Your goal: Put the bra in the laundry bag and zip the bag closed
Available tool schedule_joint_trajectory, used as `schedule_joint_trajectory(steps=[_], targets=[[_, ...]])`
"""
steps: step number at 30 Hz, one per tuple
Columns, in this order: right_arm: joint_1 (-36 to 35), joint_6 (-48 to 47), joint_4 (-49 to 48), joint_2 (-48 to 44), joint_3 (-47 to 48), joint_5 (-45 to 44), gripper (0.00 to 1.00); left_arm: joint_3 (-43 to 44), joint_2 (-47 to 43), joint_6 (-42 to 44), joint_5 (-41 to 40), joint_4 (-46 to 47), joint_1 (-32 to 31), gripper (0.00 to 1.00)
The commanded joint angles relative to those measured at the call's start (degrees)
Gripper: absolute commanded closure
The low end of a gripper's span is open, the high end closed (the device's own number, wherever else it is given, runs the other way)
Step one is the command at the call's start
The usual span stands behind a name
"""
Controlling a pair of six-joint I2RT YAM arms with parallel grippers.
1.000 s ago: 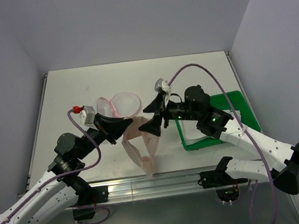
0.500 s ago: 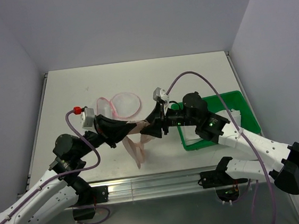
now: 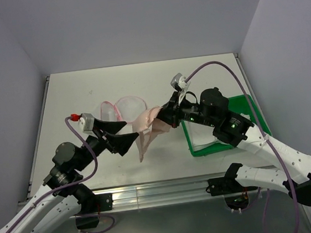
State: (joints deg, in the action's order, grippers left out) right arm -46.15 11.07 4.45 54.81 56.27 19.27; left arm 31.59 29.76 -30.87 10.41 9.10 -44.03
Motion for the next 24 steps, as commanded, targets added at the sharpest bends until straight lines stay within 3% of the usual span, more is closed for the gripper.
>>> schedule_joint_trajectory(steps=[1, 6, 11, 20, 24], targets=[[-0.34, -0.79, 8.36, 1.96, 4.37, -6.43, 1.0, 0.67, -2.16, -0.07, -6.02, -5.5, 0.0, 0.01], [-0.43, 0.35, 13.04, 4.78, 9.38, -7.31, 1.0, 0.31, 0.82, 0.11, -6.02, -6.21, -0.18, 0.01], [-0.43, 1.93, 15.07, 5.57, 10.7, -10.65, 1.0, -0.66, 5.3, -1.12, -4.61, -1.11, -2.02, 0.01], [-0.87, 3.34, 13.75, 5.49, 10.53, -11.18, 1.0, 1.97, 13.56, 1.16, -17.26, -2.25, -9.67, 0.01], [-1.13, 3.34, 14.53, 4.96, 10.7, -11.27, 1.0, 2.86, 16.47, 1.69, -22.71, -2.78, -10.81, 0.12]])
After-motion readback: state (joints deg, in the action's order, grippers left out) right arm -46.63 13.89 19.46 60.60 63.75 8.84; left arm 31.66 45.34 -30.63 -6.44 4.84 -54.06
